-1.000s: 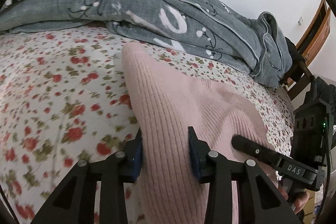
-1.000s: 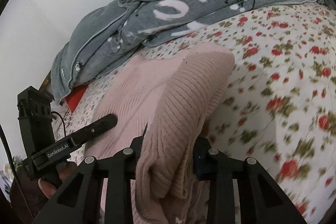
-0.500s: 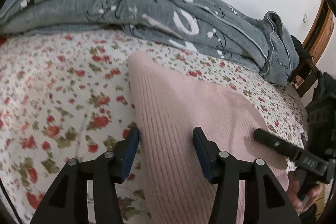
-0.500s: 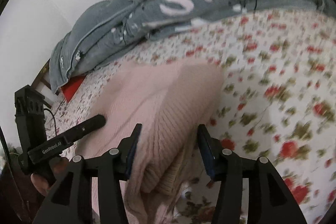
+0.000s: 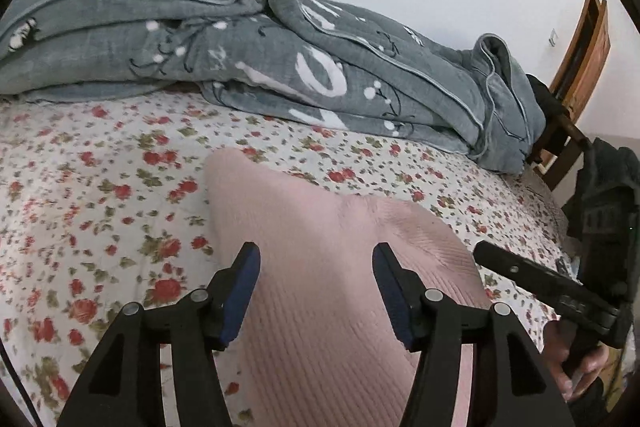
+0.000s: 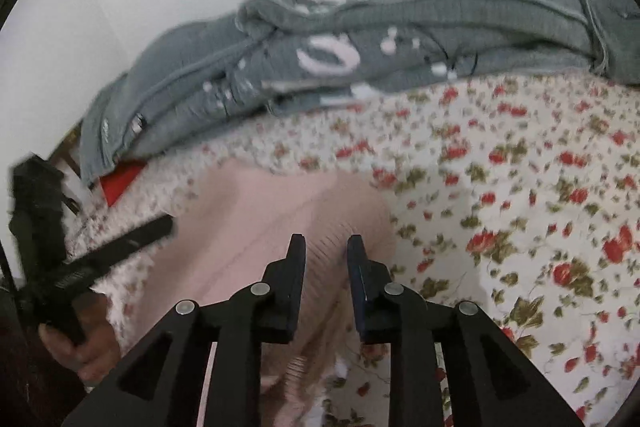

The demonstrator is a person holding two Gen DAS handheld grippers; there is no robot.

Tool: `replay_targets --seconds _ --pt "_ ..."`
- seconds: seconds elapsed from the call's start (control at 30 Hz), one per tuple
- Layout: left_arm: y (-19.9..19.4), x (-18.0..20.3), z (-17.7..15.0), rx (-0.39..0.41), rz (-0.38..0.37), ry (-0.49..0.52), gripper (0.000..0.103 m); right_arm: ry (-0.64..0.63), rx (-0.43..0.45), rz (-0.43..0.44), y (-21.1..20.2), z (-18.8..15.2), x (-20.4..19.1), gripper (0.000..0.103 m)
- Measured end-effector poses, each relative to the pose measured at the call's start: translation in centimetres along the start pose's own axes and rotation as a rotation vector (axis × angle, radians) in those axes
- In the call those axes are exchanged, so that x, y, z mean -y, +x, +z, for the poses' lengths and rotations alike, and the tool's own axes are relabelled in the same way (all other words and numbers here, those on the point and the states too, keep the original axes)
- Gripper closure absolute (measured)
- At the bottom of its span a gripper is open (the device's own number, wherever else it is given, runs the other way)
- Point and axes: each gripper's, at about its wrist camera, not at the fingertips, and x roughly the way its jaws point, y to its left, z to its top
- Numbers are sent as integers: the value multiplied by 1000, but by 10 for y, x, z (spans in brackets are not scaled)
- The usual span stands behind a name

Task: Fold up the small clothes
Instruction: 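Open both grippers and pull them back from the folded sweater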

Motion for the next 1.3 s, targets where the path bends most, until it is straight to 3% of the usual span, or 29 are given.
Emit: replay_targets --seconds 0.13,0.27,0.33,0.53,0.6,0.83,1.0,1.17,1.3 --pt "17 -1 -9 -41 40 6 47 -80 -18 54 1 -12 -24 74" --pt "18 1 -14 -40 65 24 47 -167 -68 -57 21 -33 -32 74" --pt "14 1 -13 -39 68 22 47 -178 -53 -65 19 -35 -32 74" --pt "-2 4 -17 -38 98 17 47 -154 -30 -16 -4 -32 -37 71" --pt "-8 4 -19 -40 95 10 46 -165 -26 -15 -7 -35 -42 64" --pt "-17 6 -34 -57 124 9 46 -185 -42 -106 5 -54 -42 64" --pt "-17 6 -41 -67 141 -5 42 -146 -19 -80 -10 -49 -47 64" --pt "-23 5 -50 -67 137 -25 40 -132 -56 -123 -6 -53 -46 64" --pt "-34 6 -56 -57 138 -31 37 -121 -32 -130 -24 -55 -49 64"
